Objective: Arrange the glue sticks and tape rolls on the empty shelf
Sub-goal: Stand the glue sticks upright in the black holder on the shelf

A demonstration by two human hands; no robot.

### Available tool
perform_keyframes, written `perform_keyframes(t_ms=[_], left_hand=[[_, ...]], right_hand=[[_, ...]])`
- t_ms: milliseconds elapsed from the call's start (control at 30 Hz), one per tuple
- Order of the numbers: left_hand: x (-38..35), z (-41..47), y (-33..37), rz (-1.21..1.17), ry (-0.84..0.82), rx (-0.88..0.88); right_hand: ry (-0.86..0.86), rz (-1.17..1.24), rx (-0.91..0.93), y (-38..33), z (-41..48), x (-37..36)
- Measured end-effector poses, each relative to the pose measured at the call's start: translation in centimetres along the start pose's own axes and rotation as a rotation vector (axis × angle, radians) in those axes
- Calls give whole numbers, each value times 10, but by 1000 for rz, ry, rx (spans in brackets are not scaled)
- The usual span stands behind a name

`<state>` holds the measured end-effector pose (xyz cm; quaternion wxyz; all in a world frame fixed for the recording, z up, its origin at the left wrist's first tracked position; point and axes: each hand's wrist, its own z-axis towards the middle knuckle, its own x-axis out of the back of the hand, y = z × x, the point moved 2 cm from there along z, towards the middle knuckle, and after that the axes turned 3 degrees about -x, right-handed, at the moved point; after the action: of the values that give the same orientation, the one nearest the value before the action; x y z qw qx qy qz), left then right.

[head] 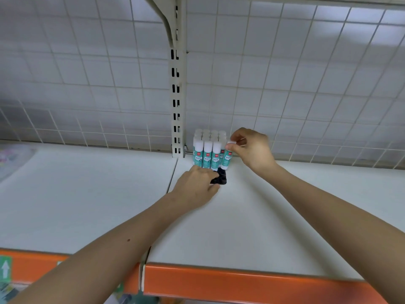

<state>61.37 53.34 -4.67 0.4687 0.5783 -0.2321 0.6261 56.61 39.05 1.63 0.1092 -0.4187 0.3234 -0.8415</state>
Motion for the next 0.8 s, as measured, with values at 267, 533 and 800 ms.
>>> perform_keyframes(t_ms=[267,533,800], left_hand=[[-3,-1,-3,1,8,-17],[-3,1,-7,2,3,-19],[10,-6,-11,-142,85,-19]], right_hand=[[-20,-14,-18,1,3,-15],[18,41,-17,8,-2,-25],[-105,89,-128,20,-34,-18]])
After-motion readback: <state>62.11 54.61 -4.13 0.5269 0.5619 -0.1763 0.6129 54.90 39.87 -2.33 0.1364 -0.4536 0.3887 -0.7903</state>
